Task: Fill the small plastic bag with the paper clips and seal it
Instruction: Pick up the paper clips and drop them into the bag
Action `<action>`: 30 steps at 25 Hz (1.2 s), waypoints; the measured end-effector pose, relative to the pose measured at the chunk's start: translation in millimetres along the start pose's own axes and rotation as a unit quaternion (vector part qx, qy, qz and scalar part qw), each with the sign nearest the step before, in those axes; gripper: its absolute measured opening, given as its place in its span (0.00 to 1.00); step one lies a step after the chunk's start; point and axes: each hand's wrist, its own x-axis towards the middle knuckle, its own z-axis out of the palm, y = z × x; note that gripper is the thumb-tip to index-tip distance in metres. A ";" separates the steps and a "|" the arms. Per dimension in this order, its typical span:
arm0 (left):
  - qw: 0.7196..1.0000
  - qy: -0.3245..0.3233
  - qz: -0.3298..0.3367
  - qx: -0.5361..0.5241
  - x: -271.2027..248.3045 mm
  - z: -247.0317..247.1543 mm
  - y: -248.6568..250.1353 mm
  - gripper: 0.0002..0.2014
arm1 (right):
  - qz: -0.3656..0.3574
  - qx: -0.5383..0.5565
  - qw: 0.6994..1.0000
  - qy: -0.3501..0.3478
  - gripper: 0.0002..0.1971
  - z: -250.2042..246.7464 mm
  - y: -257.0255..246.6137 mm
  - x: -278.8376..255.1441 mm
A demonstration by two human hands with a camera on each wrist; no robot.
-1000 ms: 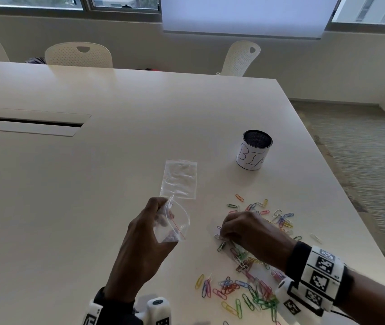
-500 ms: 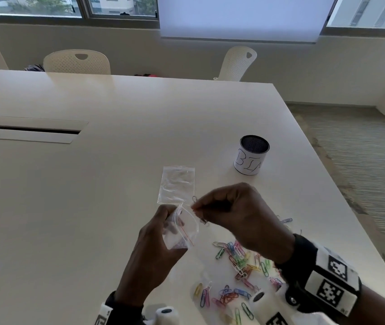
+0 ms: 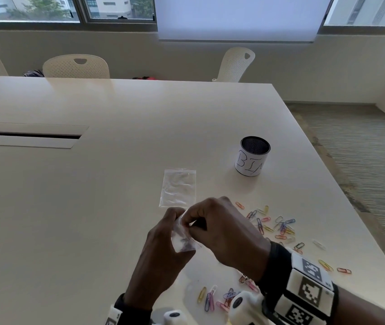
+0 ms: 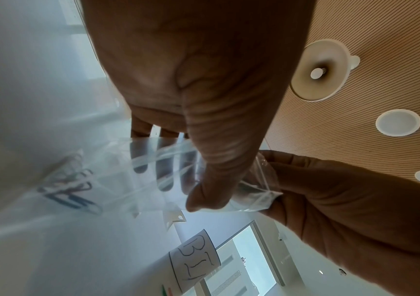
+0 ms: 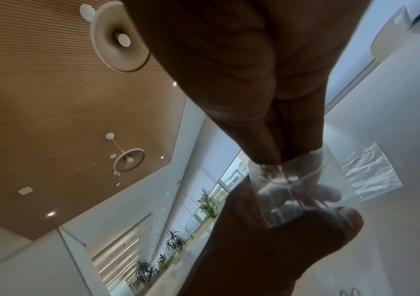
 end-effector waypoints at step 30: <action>0.999 -0.023 0.031 0.022 23.5 7.9 -3.4 0.29 | 0.137 -0.164 0.974 -0.070 0.21 -44.5 139.8 11.3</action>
